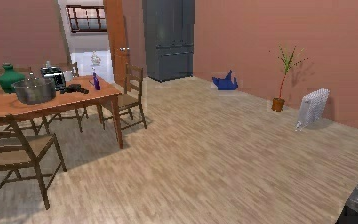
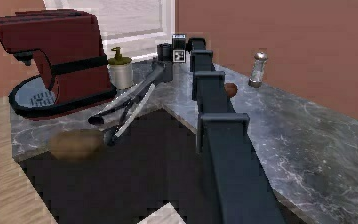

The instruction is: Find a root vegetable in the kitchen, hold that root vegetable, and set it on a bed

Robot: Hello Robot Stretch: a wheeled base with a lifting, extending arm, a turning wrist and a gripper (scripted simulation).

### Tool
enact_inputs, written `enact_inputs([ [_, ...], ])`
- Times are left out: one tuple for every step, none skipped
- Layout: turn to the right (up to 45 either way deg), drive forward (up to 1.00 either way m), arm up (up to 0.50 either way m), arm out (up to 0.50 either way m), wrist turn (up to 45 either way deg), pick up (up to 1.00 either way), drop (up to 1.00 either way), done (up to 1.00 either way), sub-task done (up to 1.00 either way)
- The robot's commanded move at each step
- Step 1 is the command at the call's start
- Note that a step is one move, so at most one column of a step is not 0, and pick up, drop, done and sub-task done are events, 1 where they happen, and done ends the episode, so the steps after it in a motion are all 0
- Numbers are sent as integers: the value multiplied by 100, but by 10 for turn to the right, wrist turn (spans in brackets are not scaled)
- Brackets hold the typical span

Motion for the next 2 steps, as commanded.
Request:
enact_inputs([
  [0,0,0,-42,0,0,0,0,0],
  [0,100,0,0,0,0,0,0,0],
])
